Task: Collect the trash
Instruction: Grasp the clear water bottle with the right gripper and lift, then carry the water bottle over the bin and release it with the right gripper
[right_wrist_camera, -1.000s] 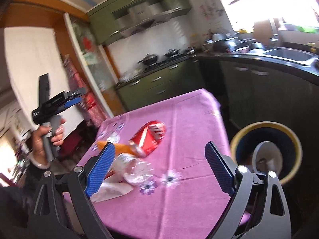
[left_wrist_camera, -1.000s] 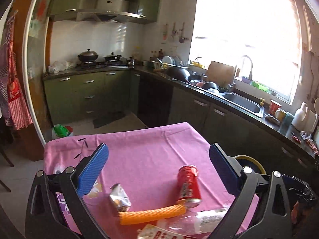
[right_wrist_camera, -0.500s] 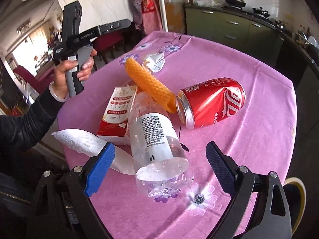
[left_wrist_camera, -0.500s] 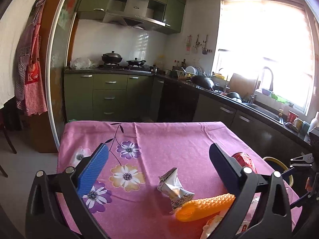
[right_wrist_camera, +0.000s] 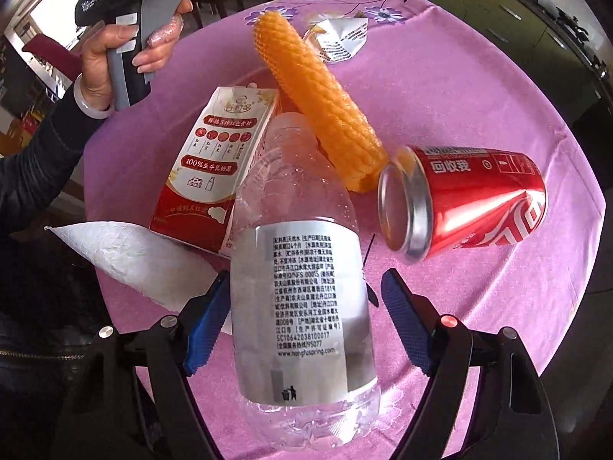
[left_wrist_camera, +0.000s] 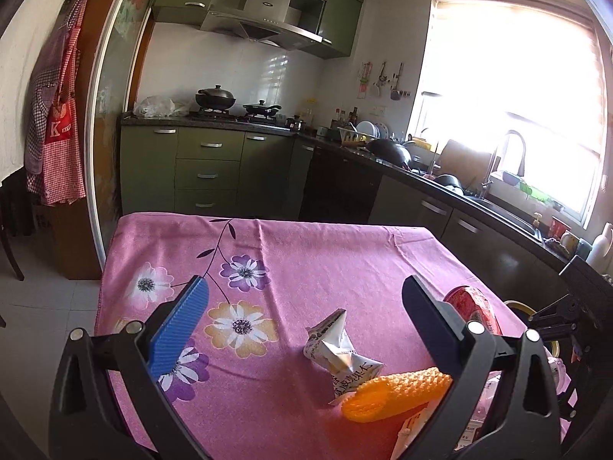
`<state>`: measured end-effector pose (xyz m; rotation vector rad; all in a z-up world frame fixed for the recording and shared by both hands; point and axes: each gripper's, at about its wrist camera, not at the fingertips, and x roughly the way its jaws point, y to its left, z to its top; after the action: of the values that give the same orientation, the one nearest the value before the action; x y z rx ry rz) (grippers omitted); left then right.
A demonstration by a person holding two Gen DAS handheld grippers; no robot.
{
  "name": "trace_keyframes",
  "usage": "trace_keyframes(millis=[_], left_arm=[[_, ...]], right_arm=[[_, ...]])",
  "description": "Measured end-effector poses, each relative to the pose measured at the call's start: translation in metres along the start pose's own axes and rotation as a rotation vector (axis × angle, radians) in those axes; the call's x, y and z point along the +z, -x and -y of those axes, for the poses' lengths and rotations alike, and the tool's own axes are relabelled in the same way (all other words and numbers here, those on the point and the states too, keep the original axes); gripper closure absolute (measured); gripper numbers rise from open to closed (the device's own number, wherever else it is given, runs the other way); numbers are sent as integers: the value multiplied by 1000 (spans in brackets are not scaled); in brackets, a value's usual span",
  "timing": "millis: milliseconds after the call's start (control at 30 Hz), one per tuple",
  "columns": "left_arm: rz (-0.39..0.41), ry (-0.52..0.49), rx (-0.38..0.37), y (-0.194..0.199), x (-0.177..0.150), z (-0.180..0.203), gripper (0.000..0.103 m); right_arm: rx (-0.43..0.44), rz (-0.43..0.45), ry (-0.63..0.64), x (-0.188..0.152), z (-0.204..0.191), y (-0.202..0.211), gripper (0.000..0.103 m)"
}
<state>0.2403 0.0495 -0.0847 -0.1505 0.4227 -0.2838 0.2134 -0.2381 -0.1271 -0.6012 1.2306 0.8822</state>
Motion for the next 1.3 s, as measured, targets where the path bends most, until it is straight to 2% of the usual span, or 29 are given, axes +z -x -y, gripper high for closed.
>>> trace_keyframes(millis=[200,400,700,1067,1167,1300], left_arm=[[-15,6,-5,-1,-3,0,7],[-18,2,-8,1,-3,2,7],[-19,9,-3,2,-3,2,7],[-29,4,12,1,-4,2,7],[-27,2,14,1,-5,2,7],[-31,2,13,1,-5,2,7]], right_arm=[[-11,-68,27,4,-6,-9,44],[-23,-77,26,5,-7,-9,45],[-11,-84,-21,-16,-4,1,45],[32,11,-93,-53,5,49,45],[35,75,-156,-75,15,72,45],[-26,148,-313,-117,47,105,45]])
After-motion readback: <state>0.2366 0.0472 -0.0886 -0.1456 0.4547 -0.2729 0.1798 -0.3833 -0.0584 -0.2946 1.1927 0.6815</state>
